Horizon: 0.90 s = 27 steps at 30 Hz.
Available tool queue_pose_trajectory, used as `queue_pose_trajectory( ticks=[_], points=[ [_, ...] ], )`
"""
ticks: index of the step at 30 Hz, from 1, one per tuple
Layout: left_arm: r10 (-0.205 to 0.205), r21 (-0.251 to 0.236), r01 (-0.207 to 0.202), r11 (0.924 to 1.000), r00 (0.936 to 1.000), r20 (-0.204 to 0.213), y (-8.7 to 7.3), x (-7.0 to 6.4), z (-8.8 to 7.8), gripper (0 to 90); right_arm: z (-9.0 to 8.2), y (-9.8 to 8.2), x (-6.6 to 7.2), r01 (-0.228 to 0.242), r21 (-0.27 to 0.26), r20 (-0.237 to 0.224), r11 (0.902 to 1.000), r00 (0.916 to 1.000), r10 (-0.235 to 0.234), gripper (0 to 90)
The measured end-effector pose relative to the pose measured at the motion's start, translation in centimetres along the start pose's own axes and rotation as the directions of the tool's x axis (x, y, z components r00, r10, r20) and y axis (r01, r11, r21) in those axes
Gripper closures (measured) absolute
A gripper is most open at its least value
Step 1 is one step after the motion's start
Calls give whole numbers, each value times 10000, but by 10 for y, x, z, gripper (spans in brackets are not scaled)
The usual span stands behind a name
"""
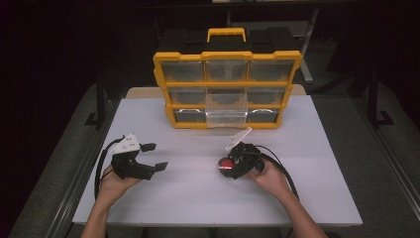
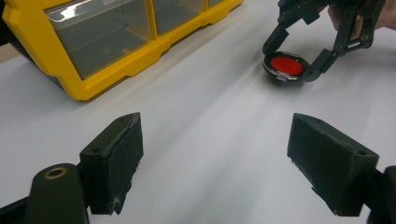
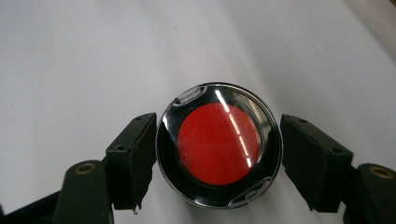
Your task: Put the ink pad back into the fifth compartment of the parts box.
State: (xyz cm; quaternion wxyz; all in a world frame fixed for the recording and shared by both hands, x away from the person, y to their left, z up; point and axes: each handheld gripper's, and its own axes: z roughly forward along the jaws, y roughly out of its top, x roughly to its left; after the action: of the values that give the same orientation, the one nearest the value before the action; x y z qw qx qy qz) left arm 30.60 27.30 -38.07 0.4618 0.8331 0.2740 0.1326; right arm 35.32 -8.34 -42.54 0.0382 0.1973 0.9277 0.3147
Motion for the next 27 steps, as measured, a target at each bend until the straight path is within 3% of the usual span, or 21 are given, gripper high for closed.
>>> queue_pose_trajectory(
  ticks=[5, 9, 27],
  points=[
    [-4, 6, 4, 10000, 10000, 21, 0, 1, 0, 184, -9, 2, 1, 38, -208, -93, 9998, 9999, -40, 287],
    [50, 15, -50, 10000, 10000, -18, -1, 2, 0, 184, -17, 4, 2, -350, -430, -437, 9985, 9985, 331, 287],
    [-23, -10, 23, 10000, 10000, -69, -1, 3, -2, 184, -44, 21, 0, -63, -700, -813, 9975, 9967, 6, 287]
  ],
)
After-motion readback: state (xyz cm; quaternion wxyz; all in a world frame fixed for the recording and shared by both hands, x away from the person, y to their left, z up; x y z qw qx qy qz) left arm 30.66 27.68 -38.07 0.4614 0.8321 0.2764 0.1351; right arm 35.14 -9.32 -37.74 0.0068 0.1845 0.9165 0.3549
